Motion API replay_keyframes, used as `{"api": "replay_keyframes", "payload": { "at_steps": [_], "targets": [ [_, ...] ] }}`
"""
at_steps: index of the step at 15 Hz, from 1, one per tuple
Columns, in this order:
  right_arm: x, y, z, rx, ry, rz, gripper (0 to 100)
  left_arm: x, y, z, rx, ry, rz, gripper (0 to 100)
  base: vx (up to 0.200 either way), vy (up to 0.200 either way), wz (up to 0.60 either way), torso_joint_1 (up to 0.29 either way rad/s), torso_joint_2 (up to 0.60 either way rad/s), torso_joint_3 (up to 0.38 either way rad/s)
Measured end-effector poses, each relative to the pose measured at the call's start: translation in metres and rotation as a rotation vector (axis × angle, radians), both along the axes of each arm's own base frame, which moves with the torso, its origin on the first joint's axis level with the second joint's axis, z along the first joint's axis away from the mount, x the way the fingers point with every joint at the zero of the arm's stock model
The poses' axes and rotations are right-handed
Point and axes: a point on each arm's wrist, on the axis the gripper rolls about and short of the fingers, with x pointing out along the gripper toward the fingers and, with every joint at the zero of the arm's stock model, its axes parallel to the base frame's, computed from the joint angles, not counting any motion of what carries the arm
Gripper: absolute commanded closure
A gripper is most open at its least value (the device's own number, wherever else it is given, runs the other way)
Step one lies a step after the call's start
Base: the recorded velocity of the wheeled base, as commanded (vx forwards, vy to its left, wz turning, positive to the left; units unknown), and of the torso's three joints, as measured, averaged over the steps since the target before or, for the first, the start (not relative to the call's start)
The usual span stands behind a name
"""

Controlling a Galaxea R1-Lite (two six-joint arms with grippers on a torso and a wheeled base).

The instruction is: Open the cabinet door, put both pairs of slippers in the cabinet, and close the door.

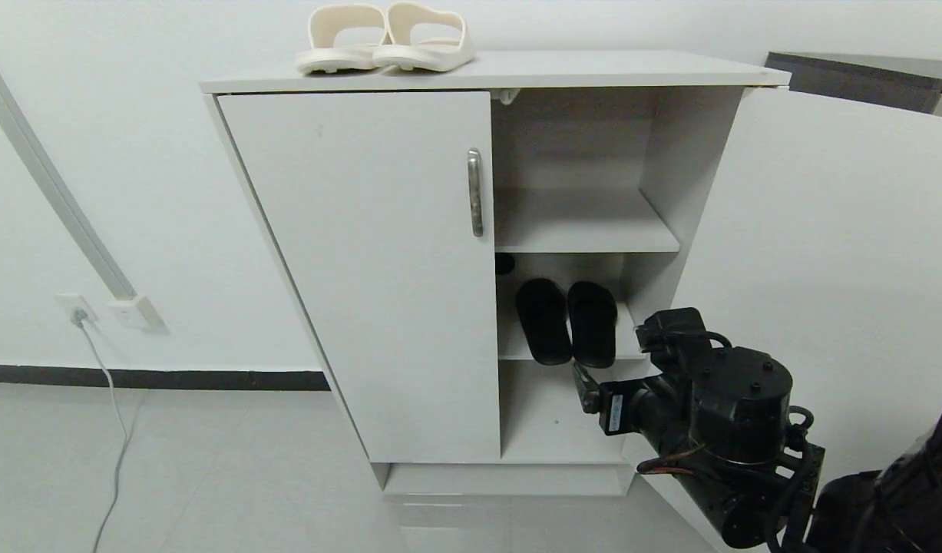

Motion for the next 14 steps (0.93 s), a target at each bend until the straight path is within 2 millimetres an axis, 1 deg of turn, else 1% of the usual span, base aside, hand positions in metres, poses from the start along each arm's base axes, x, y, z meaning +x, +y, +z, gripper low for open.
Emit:
{"api": "replay_keyframes", "payload": {
  "at_steps": [4,10,13,14],
  "targets": [
    [-0.002,0.0005,-0.0013,-0.005,0.004,0.006,0,0.0,0.0,0.0,0.001,0.0,-0.002,100,0.0,0.0,0.0,0.0,0.0,0.0],
    [-0.0059,0.0011,-0.0042,-0.024,0.01,0.022,0,0.0,0.0,-0.0001,0.001,0.001,-0.002,100,0.0,0.2,0.0,0.005,0.0,0.002],
    [-0.0053,0.0002,-0.0018,-0.015,-0.013,0.021,0,0.0,0.0,0.0,0.0,0.0,-0.002,100,0.0,0.2,0.0,0.002,0.0,0.002],
    [-0.0071,-0.0004,-0.004,-0.038,-0.009,0.029,0,0.0,0.0,0.0,0.0,0.0,-0.001,100,0.0,0.2,0.0,-0.002,0.01,0.002]
  ]
}}
